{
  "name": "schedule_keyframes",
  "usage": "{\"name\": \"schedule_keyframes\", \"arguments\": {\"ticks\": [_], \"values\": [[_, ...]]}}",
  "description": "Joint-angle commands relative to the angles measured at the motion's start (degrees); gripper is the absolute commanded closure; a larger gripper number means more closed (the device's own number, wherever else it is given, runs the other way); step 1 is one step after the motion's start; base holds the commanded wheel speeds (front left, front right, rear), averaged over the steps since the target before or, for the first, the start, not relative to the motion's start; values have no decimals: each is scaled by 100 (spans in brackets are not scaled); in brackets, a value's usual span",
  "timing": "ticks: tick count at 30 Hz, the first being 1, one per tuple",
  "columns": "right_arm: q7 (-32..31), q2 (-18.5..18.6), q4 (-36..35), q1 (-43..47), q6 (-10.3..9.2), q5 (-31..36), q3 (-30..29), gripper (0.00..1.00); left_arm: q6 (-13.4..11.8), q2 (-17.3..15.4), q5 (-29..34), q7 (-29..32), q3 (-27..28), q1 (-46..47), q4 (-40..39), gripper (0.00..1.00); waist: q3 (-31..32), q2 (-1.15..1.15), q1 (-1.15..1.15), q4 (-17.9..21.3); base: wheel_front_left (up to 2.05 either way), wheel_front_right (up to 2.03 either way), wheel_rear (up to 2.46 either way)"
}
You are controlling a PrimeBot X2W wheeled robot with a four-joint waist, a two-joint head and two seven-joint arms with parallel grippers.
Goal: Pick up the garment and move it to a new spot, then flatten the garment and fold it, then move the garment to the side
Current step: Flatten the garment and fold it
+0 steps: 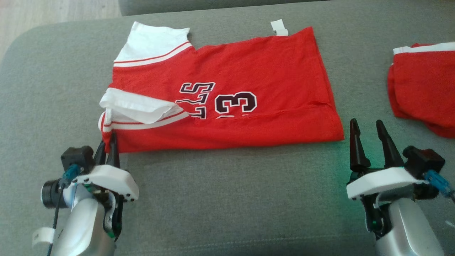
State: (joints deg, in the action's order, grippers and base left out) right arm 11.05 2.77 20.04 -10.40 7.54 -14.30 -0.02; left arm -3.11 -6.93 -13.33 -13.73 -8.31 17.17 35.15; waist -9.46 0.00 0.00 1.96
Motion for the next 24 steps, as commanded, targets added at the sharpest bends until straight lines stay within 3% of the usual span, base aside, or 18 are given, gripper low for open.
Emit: {"name": "schedule_keyframes", "arguments": {"ticks": [1,12,20,21,22,23,24], "values": [[-62,11,-31,-324,-5,-106,149,0,-37,-124,41,-80,180,190,-270,100,1,0,0,-59,0,0,0],[-710,11,1664,-1113,-5,-461,-30,0,34,-97,110,33,-111,35,-667,100,-83,0,0,-273,0,0,0],[-731,11,2506,-1506,-5,-856,300,0,20,-111,85,89,-181,13,-741,100,-148,0,0,-308,0,0,0],[-709,11,2570,-1538,-5,-917,381,22,16,-117,80,93,-184,9,-743,100,-148,0,0,-302,0,0,0],[-674,10,2625,-1569,-5,-967,458,80,10,-123,74,97,-186,3,-744,100,-144,0,0,-293,0,0,0],[-629,10,2672,-1596,-5,-1009,532,100,2,-130,68,101,-186,-7,-742,100,-136,0,0,-282,0,0,0],[-578,10,2719,-1619,-5,-1036,603,100,-6,-138,61,106,-185,-21,-735,100,-116,0,0,-266,0,0,0]]}}
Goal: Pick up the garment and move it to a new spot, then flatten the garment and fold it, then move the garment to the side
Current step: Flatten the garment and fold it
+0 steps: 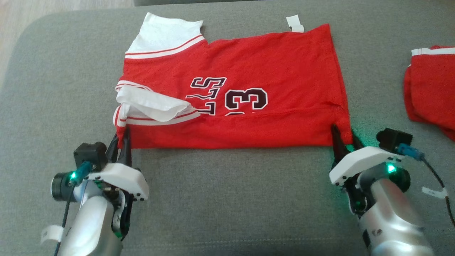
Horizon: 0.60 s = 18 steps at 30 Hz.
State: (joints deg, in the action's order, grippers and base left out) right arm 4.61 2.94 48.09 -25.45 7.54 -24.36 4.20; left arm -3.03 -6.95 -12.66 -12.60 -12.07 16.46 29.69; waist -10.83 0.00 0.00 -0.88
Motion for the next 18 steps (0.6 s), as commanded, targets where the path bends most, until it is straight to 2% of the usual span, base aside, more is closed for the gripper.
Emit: {"name": "schedule_keyframes", "arguments": {"ticks": [1,10,18], "values": [[129,-6,-40,-131,-5,-38,240,100,-21,-144,-13,-2,191,30,-179,100,44,0,0,35,0,0,0],[516,-6,300,-125,-5,-25,381,100,-47,-218,-44,73,144,-188,-83,100,337,0,0,187,0,0,0],[498,-6,325,146,-5,-2,222,100,-65,-253,-113,164,91,-545,-190,100,686,0,0,290,0,0,0]]}}
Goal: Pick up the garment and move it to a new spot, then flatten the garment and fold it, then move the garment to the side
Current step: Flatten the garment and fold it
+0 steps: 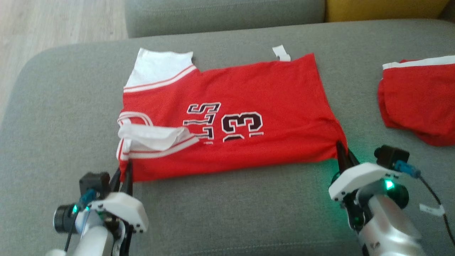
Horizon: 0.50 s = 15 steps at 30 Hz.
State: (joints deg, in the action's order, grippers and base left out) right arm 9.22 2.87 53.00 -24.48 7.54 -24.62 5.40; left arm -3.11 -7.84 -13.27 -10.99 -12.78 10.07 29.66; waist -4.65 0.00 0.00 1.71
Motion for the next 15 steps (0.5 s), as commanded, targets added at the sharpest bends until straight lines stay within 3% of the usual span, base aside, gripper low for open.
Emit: {"name": "schedule_keyframes", "arguments": {"ticks": [1,9,15], "values": [[-2,1,-210,104,-5,33,91,100,-57,-167,-71,22,160,33,-226,100,108,0,0,48,0,0,0],[-665,7,-929,705,-5,145,-259,100,-42,-251,-194,267,112,-581,-701,100,365,0,0,131,0,0,0],[-1452,28,-1952,1395,-5,230,-600,100,-63,-347,-242,531,53,-1024,-1150,100,496,0,0,135,0,0,0]]}}
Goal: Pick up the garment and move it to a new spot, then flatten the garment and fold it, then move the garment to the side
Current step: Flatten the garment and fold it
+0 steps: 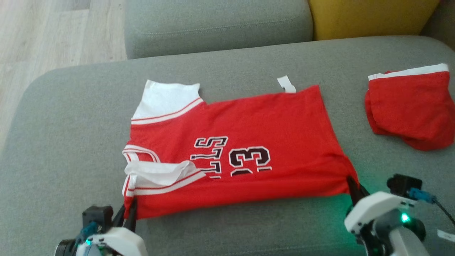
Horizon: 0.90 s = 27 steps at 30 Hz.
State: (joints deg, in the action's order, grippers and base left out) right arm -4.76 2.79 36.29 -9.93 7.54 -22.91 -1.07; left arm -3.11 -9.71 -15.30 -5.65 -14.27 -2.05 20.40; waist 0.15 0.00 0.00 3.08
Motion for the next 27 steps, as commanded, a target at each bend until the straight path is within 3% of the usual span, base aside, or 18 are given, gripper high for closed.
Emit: {"name": "schedule_keyframes", "arguments": {"ticks": [1,10,11,12,13,14,15,23,27], "values": [[-185,36,-468,54,-5,91,-21,100,-71,-172,-52,41,200,138,-285,100,25,0,0,-5,0,0,0],[-1019,14,-1700,709,-5,217,-280,100,-112,-152,-101,263,91,-6,-480,99,29,0,0,-13,0,0,0],[-1057,13,-1773,749,-5,183,-276,81,-118,-149,-103,270,81,-7,-482,64,26,0,0,-16,0,0,0],[-1074,12,-1844,783,-5,165,-267,2,-127,-150,-104,282,75,-9,-479,39,23,0,0,-16,0,0,0],[-1074,12,-1909,813,-5,152,-256,0,-139,-152,-106,287,76,-9,-476,6,20,0,0,-16,0,0,0],[-1074,12,-1909,813,-5,152,-256,0,-139,-152,-106,287,76,-9,-476,6,20,0,0,-16,0,0,0],[-1047,11,-1968,832,-5,119,-260,0,-158,-159,-109,282,86,-5,-477,0,14,0,0,-15,0,0,0],[-354,10,-2418,701,-5,189,-205,0,-330,-220,-194,-213,405,300,-752,0,-176,0,0,-43,0,0,0],[41,10,-2524,386,-5,249,-150,0,-234,-298,-205,-441,465,722,-933,0,-402,0,0,-35,0,0,0]]}}
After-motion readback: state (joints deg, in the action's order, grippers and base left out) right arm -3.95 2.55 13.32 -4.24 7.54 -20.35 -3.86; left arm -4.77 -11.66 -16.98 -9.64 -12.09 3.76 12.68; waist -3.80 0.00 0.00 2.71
